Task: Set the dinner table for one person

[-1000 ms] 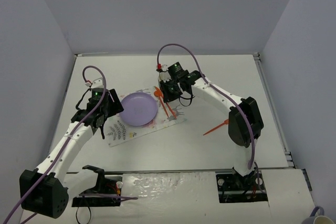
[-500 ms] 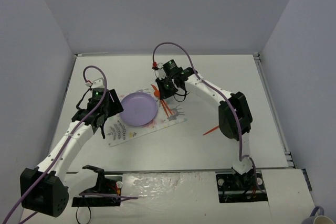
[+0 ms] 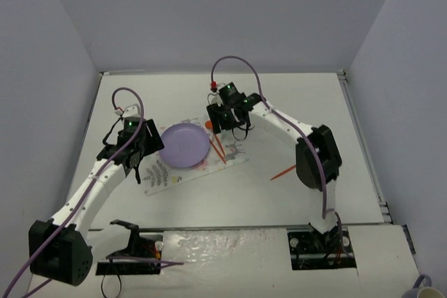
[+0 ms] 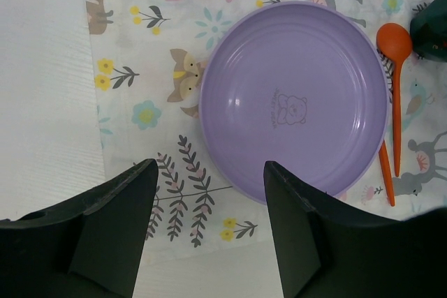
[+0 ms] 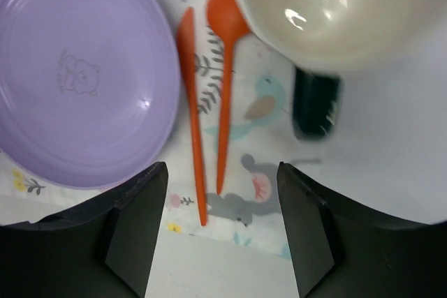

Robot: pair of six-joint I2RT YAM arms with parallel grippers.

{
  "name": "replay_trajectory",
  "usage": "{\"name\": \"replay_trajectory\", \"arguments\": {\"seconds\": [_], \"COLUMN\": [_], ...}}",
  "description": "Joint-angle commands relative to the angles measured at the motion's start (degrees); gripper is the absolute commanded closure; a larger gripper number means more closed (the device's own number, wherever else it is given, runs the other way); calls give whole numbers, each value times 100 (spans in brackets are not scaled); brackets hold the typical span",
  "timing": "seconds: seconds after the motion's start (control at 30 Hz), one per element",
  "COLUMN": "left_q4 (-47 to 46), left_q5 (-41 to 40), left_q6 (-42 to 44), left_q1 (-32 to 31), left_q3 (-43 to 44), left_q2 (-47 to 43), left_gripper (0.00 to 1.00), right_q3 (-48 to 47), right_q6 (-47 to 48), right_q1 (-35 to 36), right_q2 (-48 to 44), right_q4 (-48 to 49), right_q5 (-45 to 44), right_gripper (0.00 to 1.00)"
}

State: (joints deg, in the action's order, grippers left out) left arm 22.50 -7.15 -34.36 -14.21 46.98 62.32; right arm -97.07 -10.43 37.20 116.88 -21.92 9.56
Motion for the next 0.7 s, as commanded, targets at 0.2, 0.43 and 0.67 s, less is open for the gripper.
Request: {"name": "replay_trajectory", "arguments": {"seconds": [0.2,0.43,0.67], "left_q4": [-305,-289,-388], "left_q5": [63,383,645], "left_q6": [99,43,46], "left_q1": [53,86,103], "left_q3": [80,164,189], "left_q2": [63,131,52], "left_gripper": [41,41,41], "right_q3": [3688,4911,5541], "right_q6": [-3958,-5561,-6203], "right_q1": [-817,-889,-864], "right_q2": [-4152,-6078,-6045], "right_q4": [3,-725,-1166], "right_q5": [-2043,-2672,-2923], "right_gripper": [47,52,54]}}
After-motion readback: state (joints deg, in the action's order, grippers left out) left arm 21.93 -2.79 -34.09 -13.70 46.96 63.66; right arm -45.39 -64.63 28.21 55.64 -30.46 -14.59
